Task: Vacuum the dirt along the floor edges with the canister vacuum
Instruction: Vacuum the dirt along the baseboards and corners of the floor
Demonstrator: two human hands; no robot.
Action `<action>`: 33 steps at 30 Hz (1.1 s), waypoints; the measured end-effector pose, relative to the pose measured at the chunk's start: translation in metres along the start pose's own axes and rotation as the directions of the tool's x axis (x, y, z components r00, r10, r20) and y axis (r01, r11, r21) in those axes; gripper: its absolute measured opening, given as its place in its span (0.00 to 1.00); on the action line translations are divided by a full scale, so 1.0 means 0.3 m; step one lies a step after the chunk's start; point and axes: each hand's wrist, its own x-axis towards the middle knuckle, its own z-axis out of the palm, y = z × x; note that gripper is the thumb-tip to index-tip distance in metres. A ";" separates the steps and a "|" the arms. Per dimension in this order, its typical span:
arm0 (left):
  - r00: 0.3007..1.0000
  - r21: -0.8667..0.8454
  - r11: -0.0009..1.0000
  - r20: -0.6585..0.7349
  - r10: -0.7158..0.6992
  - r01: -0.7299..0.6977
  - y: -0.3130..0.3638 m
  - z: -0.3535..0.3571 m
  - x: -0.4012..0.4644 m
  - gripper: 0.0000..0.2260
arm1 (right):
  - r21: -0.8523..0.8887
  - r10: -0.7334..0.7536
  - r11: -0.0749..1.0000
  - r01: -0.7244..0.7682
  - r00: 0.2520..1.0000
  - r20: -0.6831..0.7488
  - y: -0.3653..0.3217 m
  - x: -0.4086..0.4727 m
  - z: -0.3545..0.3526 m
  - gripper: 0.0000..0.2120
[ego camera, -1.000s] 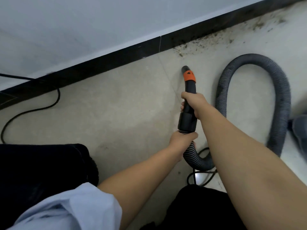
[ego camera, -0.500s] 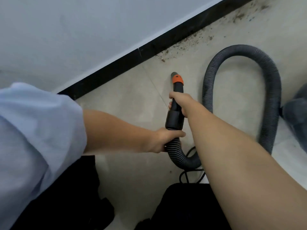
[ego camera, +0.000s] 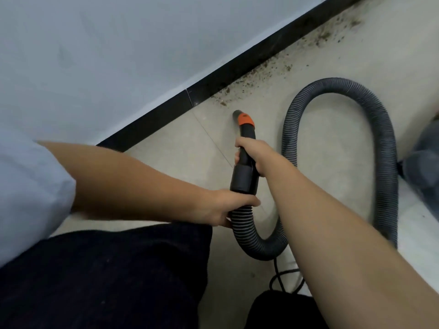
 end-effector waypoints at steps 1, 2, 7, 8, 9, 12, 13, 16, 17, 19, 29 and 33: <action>1.000 -0.027 1.000 0.002 0.011 -0.011 -0.022 -0.002 0.016 0.09 | -0.027 -0.016 1.000 0.016 1.000 -0.003 0.012 0.006 0.011 0.04; 1.000 -0.062 0.998 0.005 0.020 -0.020 -0.045 -0.002 0.033 0.09 | -0.057 -0.037 0.998 0.036 0.999 -0.005 0.023 0.009 0.020 0.04; 0.997 -0.173 0.982 0.002 0.072 -0.071 -0.077 0.000 0.101 0.10 | -0.130 -0.103 0.987 0.097 0.994 -0.041 0.025 0.034 0.039 0.06; 0.997 -0.179 0.981 0.001 0.083 -0.081 -0.069 -0.004 0.107 0.10 | -0.135 -0.105 0.986 0.097 0.993 -0.052 0.015 0.038 0.040 0.06; 0.996 -0.182 0.979 0.001 0.092 -0.090 -0.060 -0.007 0.111 0.09 | -0.135 -0.103 0.986 0.093 0.993 -0.064 0.005 0.042 0.040 0.06; 0.992 -0.178 0.977 0.016 0.126 -0.121 -0.026 -0.013 0.133 0.08 | -0.118 -0.103 0.989 0.091 0.989 -0.106 -0.028 0.052 0.027 0.05; 0.991 -0.176 0.976 0.023 0.134 -0.128 -0.012 -0.013 0.139 0.07 | -0.107 -0.106 0.990 0.093 0.987 -0.118 -0.040 0.056 0.018 0.05; 0.986 -0.170 0.974 0.045 0.159 -0.149 0.041 -0.013 0.155 0.05 | -0.068 -0.106 0.993 0.095 0.980 -0.168 -0.077 0.067 -0.015 0.05; 0.985 -0.160 0.975 0.051 0.165 -0.155 0.058 -0.012 0.160 0.05 | -0.057 -0.102 0.994 0.093 0.978 -0.183 -0.089 0.072 -0.026 0.05; 0.982 -0.150 0.975 0.061 0.177 -0.166 0.086 -0.009 0.174 0.05 | -0.042 -0.098 0.995 0.091 0.975 -0.200 -0.113 0.081 -0.043 0.05; 0.980 -0.185 0.974 0.124 0.154 -0.129 0.222 0.023 0.252 0.05 | -0.092 -0.121 0.991 0.099 0.951 -0.285 -0.219 0.152 -0.120 0.05; 0.978 -0.236 0.963 0.128 0.163 -0.130 0.260 0.052 0.261 0.06 | -0.120 -0.119 0.989 0.090 0.959 -0.259 -0.256 0.161 -0.151 0.04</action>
